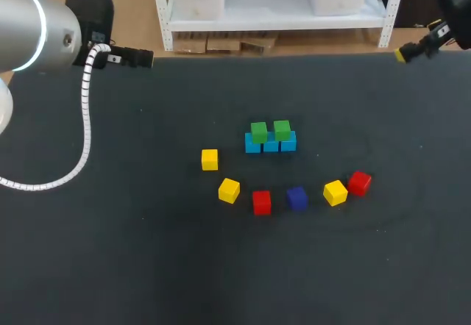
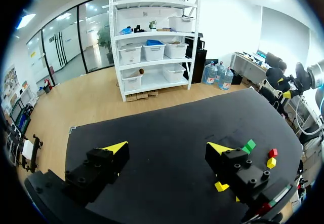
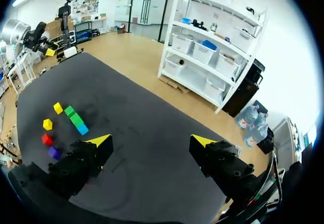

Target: Place the blue cubes, place green cubes on the blue cubes, place the yellow cubes on the green cubes, then place the red cubes on the yellow cubes, and place purple cube on the red cubes.

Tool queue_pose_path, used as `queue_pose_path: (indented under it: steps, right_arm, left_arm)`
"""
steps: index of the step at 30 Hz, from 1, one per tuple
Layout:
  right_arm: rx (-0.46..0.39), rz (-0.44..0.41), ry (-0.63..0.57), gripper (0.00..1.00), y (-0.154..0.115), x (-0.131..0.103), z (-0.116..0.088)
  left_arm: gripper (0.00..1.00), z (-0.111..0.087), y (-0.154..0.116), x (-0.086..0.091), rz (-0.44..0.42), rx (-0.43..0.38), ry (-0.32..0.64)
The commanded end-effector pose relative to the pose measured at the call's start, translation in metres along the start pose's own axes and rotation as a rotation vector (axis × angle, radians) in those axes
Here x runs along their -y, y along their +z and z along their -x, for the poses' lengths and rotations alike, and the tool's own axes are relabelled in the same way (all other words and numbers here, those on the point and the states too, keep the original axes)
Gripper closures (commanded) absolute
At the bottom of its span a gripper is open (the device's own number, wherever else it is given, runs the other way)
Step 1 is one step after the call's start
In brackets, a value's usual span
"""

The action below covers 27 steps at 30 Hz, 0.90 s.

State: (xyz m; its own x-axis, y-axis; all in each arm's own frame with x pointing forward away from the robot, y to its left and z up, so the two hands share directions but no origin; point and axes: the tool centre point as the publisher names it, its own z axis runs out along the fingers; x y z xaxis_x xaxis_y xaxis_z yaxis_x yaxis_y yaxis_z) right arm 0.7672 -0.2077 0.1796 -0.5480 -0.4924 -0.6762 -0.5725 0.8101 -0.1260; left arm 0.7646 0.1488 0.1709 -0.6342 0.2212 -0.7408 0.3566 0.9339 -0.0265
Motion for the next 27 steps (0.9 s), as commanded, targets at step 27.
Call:
queue_pose_path:
  steps: [27]
  right_arm:
    - [0.004,-0.068,0.037,0.00,-0.0037,0.0004,-0.0048]
  left_arm:
    - [0.00,0.0001,0.0004,-0.0020,-0.010,0.000,0.002]
